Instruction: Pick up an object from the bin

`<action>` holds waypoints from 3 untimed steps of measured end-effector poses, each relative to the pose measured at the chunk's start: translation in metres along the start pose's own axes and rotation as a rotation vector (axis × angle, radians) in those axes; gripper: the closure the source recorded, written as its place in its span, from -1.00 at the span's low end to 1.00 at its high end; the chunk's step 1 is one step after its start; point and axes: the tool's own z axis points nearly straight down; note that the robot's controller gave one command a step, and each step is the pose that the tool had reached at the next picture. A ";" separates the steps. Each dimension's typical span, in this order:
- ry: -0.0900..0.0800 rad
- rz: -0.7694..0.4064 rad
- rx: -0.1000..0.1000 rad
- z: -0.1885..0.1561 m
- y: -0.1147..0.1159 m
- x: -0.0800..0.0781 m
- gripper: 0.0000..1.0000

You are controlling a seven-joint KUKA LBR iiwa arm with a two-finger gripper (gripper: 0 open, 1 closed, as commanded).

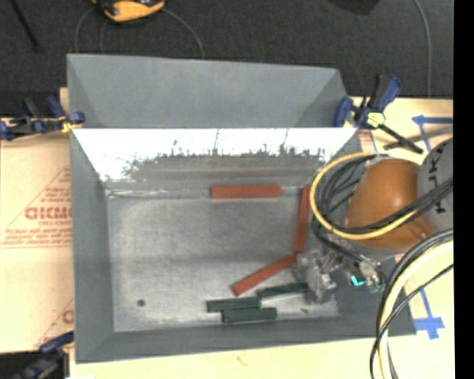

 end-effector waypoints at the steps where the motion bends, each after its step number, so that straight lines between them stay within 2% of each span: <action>1: 0.000 -0.001 0.000 0.000 0.000 0.000 1.00; 3: 0.000 -0.003 0.000 0.000 0.000 0.000 1.00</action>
Offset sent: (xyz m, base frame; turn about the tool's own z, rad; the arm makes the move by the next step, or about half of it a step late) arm 0.0000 0.0000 0.0000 0.0000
